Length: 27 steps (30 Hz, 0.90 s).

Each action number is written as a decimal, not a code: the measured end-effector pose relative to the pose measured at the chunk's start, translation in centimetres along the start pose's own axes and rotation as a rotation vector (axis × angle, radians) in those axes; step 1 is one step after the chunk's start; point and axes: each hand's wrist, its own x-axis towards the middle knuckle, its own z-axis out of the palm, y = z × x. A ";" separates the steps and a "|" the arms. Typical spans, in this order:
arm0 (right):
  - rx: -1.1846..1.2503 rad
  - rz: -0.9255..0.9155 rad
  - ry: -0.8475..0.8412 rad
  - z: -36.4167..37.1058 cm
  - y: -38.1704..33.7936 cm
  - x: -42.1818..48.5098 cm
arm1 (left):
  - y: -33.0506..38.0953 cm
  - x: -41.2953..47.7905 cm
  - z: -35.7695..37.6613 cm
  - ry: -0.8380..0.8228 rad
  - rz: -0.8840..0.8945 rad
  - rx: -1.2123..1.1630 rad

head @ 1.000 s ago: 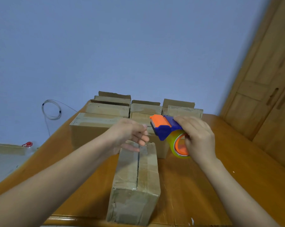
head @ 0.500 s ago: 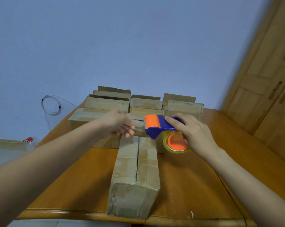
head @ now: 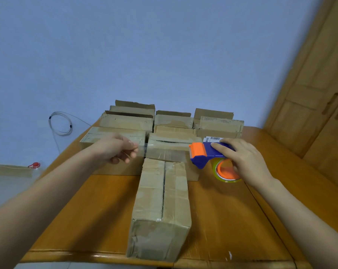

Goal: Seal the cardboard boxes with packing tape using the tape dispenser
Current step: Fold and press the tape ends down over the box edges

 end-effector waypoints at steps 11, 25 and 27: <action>-0.030 0.016 -0.048 1.5 0.1 -0.8 | -1.2 1.2 2.6 0.246 0.148 0.217; -0.003 0.025 -0.050 2.4 0.1 -1.4 | -2.7 1.5 3.1 0.266 0.150 0.186; 0.008 0.032 -0.052 2.6 0.1 -1.7 | -2.9 1.8 3.1 0.244 0.114 0.164</action>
